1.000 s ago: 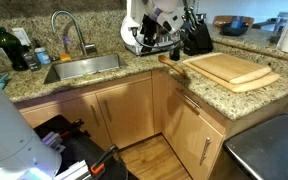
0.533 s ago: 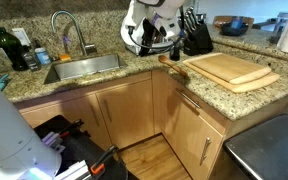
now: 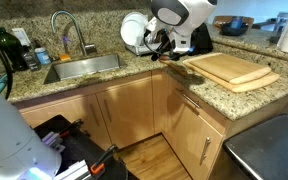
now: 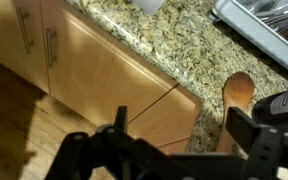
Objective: Put the wooden spoon in the dish rack
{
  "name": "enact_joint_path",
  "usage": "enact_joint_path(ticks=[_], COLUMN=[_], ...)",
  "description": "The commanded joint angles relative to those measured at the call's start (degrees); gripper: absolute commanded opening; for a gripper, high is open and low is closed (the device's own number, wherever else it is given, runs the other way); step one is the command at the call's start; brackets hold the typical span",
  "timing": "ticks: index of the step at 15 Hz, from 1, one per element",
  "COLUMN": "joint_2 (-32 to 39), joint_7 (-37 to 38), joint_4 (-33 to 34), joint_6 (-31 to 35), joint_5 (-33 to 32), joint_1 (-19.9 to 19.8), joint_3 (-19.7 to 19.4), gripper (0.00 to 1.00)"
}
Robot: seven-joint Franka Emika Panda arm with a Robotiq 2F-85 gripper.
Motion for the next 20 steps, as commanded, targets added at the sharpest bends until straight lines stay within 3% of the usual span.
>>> enact_joint_path(ticks=[1, 4, 10, 11, 12, 13, 16, 18, 20], joint_2=[0.81, 2.17, 10.56, 12.50, 13.48, 10.00, 12.78, 14.14, 15.32], joint_7=[0.78, 3.75, 27.47, 32.43, 37.21, 31.16, 36.92, 40.56, 43.75], joint_4=[0.72, 1.67, 10.27, 12.17, 14.98, 9.82, 13.92, 13.76, 14.62], joint_6=[0.25, 0.70, 15.28, 14.85, 13.81, 14.43, 14.47, 18.65, 23.16], joint_5=[-0.23, -2.34, -11.70, -12.62, -12.79, -12.39, -13.07, -14.27, -11.40], joint_1=[-0.69, -0.36, 5.50, 8.57, 6.17, 4.92, 5.69, 6.54, 5.94], joint_3=[1.62, 1.19, 1.78, -0.67, 2.86, 3.42, 4.44, 3.24, 4.34], gripper=[1.00, 1.00, 1.00, 1.00, 1.00, 1.00, 1.00, 1.00, 1.00])
